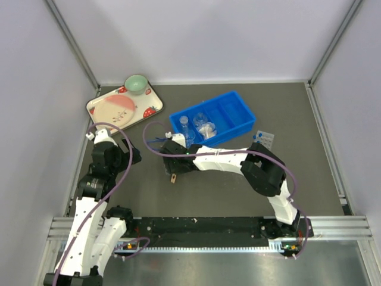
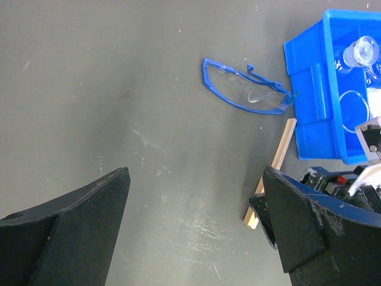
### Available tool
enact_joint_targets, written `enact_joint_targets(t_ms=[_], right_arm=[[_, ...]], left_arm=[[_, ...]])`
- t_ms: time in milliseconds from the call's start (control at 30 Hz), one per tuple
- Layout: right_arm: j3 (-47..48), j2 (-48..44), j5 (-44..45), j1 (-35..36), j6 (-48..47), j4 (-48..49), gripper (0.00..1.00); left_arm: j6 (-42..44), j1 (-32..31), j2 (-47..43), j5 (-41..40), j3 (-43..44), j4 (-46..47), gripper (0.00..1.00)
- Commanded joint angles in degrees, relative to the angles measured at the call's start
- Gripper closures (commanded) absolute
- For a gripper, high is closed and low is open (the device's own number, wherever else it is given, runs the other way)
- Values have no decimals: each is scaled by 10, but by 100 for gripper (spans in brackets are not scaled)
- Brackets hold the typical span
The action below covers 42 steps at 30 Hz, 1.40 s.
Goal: Organize the chemistry lab equipment
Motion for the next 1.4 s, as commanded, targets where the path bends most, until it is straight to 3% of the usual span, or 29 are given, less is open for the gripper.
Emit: enact_joint_targets(t_ms=[0,167,300,400,433,533,633,933,1367], right_arm=[[54,25,40,15,32,-12,35],[84,61,58,26,28,-40,38],[87,69,73,34,26,-56,47],[78,67,84,37,26,-63,61],[71,67,86,38,28,-65,72],[60,62,90,38,30,-67,90],[53,55,96,39,27,-71,100],[52,2,140,60,7,-101,100],[17,-205,171,75,-52,-121,100]], left_arm=[[8,3,-8,16,-6,9,2],[7,2,-10,23,-4,9,2],[7,3,-12,27,-5,8,2],[6,2,-12,26,-5,7,2],[5,2,-12,26,-4,7,2],[4,2,-11,26,-5,9,2],[5,2,-10,26,-5,6,2],[6,2,-12,22,-5,5,2],[15,2,-16,32,-6,8,2]])
